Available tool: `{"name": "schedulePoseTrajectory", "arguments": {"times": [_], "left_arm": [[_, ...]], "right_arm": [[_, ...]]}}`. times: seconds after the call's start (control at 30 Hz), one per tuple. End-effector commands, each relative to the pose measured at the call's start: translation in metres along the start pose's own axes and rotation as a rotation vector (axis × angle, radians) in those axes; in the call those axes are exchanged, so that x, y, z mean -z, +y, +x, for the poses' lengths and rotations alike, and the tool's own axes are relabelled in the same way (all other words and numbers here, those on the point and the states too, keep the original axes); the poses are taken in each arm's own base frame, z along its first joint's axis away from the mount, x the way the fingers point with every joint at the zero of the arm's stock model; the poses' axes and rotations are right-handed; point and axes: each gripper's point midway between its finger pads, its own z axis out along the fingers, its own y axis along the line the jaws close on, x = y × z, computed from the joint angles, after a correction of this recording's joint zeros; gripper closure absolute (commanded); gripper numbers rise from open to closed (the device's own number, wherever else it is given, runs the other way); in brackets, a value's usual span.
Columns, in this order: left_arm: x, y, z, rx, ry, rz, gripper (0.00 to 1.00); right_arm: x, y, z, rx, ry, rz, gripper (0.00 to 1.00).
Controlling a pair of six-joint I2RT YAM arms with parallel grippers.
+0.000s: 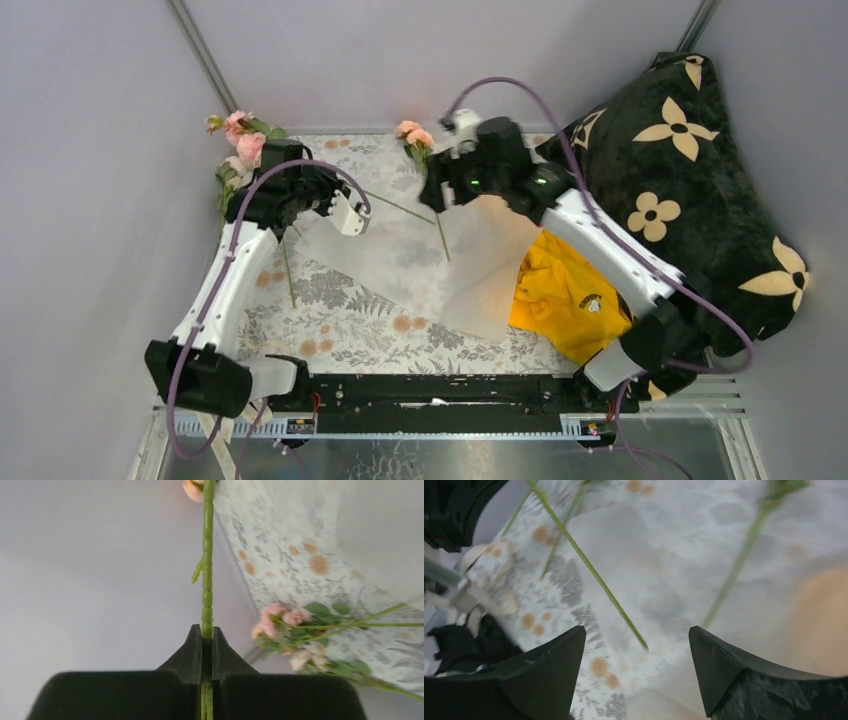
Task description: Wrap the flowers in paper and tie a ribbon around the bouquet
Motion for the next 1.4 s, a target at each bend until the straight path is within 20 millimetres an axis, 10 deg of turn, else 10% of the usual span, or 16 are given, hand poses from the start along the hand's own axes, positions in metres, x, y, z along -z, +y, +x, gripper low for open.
{"name": "schedulePoseTrajectory", "arguments": {"times": [0.0, 0.27, 0.43, 0.47, 0.57, 0.63, 0.7, 0.93, 1.1, 1.27, 1.37], "left_arm": [[0.020, 0.012, -0.047, -0.289, -0.077, -0.047, 1.00], [0.020, 0.014, -0.072, -0.308, -0.137, -0.061, 1.00], [0.018, 0.016, -0.074, -0.253, -0.153, -0.062, 1.00], [0.018, 0.017, -0.072, -0.208, -0.151, -0.061, 1.00], [0.018, 0.026, -0.062, 0.074, -0.117, -0.082, 0.93], [0.021, 0.042, -0.049, 0.334, -0.071, -0.134, 0.20], [0.020, 0.047, -0.030, 0.596, 0.012, -0.148, 0.02], [-0.008, 0.003, 0.033, 1.472, 0.129, -0.135, 0.06], [-0.029, -0.052, 0.099, 1.916, 0.272, -0.220, 0.29], [-0.051, -0.100, 0.156, 2.261, 0.397, -0.346, 0.40], [-0.069, -0.117, 0.169, 2.306, 0.435, -0.386, 0.43]], "right_arm": [[-0.053, 0.101, 0.043, 0.049, 0.207, -0.386, 0.13], [-0.086, 0.137, 0.050, -0.022, 0.185, -0.533, 0.17], [-0.105, 0.129, 0.060, -0.075, 0.200, -0.469, 0.96], [-0.108, 0.123, 0.059, -0.092, 0.189, -0.433, 1.00], [-0.118, 0.088, 0.054, -0.194, 0.123, -0.249, 1.00], [-0.124, 0.057, 0.054, -0.301, 0.064, -0.138, 1.00], [-0.127, 0.030, 0.056, -0.349, 0.008, -0.032, 1.00], [-0.152, -0.051, 0.093, -0.259, 0.010, 0.322, 1.00], [-0.164, -0.085, 0.117, -0.205, 0.069, 0.472, 0.99], [-0.159, -0.102, 0.127, -0.186, 0.049, 0.551, 0.51], [-0.158, -0.107, 0.133, -0.137, 0.103, 0.577, 0.43]]}}
